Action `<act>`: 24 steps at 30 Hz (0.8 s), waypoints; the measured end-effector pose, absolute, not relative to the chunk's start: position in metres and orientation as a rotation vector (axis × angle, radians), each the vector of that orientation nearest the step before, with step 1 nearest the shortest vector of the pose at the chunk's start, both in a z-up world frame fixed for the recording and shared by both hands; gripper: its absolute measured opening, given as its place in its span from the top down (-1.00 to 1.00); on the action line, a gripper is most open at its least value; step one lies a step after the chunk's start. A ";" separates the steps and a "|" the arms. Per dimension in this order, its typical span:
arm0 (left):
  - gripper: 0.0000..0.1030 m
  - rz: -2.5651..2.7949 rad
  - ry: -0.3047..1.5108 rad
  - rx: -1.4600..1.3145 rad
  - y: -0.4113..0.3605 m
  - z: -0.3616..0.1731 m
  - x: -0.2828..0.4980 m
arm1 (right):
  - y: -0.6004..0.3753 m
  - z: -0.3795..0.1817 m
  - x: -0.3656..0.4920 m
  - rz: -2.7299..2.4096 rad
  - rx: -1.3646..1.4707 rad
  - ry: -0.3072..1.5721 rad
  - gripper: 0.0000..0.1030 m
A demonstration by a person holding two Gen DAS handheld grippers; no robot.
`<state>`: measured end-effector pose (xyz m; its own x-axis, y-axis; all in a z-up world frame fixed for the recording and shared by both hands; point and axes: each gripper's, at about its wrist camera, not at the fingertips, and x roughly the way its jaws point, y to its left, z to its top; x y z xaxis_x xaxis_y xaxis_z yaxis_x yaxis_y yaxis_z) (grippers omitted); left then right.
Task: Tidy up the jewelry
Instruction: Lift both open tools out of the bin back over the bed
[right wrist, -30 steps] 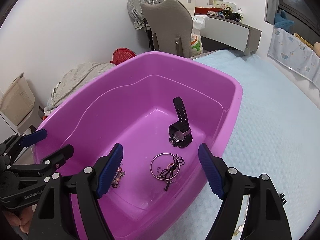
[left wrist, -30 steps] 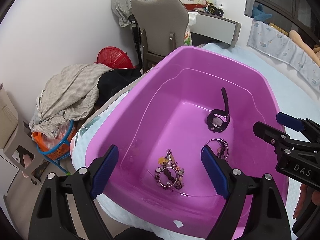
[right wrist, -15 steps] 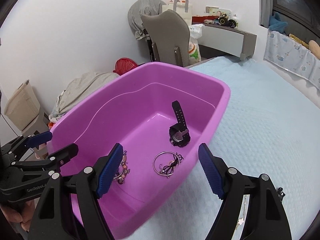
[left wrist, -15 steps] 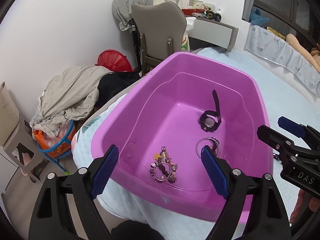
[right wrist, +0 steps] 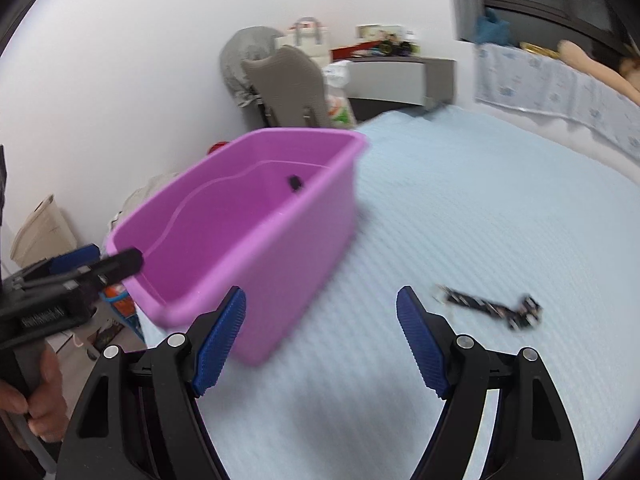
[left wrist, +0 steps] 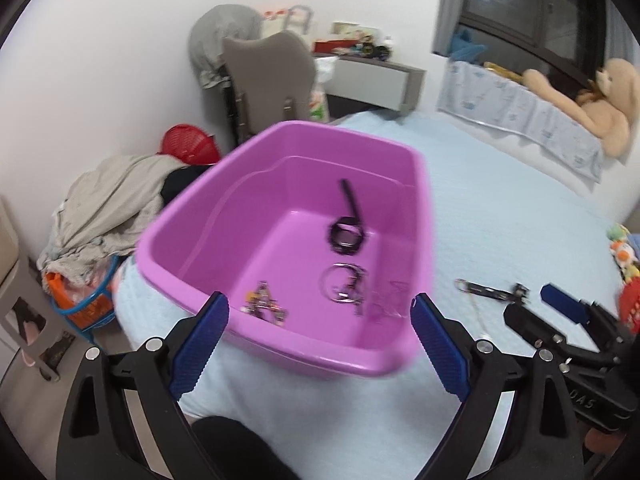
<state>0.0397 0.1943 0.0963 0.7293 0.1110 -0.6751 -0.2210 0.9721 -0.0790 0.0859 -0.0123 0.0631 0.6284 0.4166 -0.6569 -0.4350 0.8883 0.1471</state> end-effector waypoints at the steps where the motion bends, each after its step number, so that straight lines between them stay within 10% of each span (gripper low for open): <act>1: -0.76 0.157 0.727 -0.156 0.182 0.096 0.037 | -0.028 0.059 0.080 0.468 -0.014 0.752 -0.44; 24: -0.78 0.036 0.817 -0.158 0.007 -0.038 0.083 | -0.208 -0.040 0.128 0.324 0.004 0.832 -0.44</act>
